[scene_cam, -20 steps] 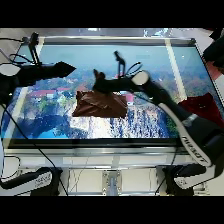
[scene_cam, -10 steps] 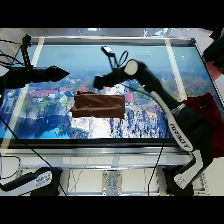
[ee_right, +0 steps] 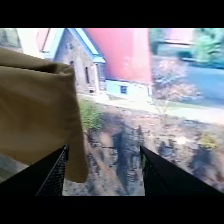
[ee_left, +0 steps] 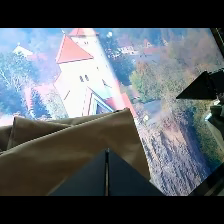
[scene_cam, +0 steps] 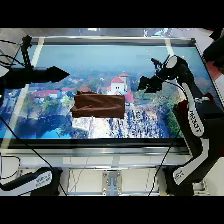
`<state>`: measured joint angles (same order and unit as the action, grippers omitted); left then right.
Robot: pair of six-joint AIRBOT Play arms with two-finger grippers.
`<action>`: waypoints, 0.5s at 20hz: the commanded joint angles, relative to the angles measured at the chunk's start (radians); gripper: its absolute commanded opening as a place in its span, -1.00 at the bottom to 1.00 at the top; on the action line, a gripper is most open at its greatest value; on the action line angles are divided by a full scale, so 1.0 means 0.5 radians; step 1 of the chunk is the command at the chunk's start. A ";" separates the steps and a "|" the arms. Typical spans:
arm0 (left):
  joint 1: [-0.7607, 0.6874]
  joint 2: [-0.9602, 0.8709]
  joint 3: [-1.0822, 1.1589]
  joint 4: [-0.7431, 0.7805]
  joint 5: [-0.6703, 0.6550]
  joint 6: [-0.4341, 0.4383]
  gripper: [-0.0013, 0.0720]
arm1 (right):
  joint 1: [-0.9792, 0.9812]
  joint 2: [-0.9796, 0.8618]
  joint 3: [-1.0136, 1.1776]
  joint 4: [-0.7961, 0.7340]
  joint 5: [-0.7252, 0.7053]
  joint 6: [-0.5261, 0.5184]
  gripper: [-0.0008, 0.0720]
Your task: Fold the shirts.
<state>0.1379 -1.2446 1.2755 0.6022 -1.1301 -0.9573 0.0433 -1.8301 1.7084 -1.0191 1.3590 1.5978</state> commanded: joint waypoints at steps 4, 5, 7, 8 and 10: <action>-0.002 -0.075 -0.004 -0.001 0.000 0.001 -0.92 | 0.027 -0.286 -0.153 0.661 -0.109 -0.148 0.47; -0.002 -0.091 -0.004 -0.001 -0.001 0.001 -0.92 | 0.056 -0.320 -0.153 0.658 -0.139 -0.148 0.47; -0.002 -0.111 -0.004 -0.001 -0.001 0.001 -0.92 | 0.109 -0.376 -0.153 0.659 -0.182 -0.146 0.47; -0.002 -0.112 -0.004 0.000 -0.001 0.001 -0.92 | 0.139 -0.398 -0.153 0.664 -0.196 -0.144 0.47; -0.002 -0.112 -0.004 0.000 -0.001 0.002 -0.92 | 0.212 -0.431 -0.153 0.665 -0.202 -0.146 0.47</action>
<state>0.1379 -1.2942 1.2736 0.6018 -1.1305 -0.9573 0.1074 -2.0132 1.6352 -0.7094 1.2774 1.5303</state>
